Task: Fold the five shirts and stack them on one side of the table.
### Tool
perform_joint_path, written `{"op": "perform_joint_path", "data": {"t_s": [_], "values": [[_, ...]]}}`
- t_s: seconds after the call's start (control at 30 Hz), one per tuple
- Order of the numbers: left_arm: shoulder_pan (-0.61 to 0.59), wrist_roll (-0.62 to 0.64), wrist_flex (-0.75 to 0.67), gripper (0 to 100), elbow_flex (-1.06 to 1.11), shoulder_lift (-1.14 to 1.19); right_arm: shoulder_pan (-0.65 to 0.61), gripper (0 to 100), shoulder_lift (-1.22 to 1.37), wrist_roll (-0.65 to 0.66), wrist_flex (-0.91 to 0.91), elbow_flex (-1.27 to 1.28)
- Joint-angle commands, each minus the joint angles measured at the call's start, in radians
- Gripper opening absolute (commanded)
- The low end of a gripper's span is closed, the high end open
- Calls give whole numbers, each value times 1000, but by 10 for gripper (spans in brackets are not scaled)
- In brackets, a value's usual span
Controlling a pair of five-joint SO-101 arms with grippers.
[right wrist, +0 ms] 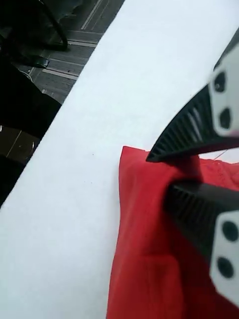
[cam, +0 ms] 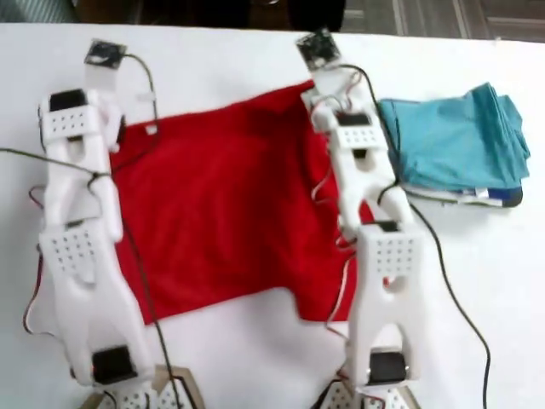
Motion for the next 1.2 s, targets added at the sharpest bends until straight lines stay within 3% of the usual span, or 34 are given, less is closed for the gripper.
{"op": "perform_joint_path", "data": {"t_s": [0.0,0.33,0.63,0.73,0.97,1.17], "values": [[5,-2,123,26,-239,75,-7,19,45,2,97,-196],[14,-2,434,26,-694,212,12,19,119,-2,398,-535],[12,6,468,25,-711,180,33,19,119,-3,708,-746],[14,32,468,25,-568,63,30,19,119,-3,843,-855],[28,25,460,26,35,-371,22,19,127,-3,1098,-1088],[54,0,457,26,443,-721,24,19,91,5,1294,-1088]]}}
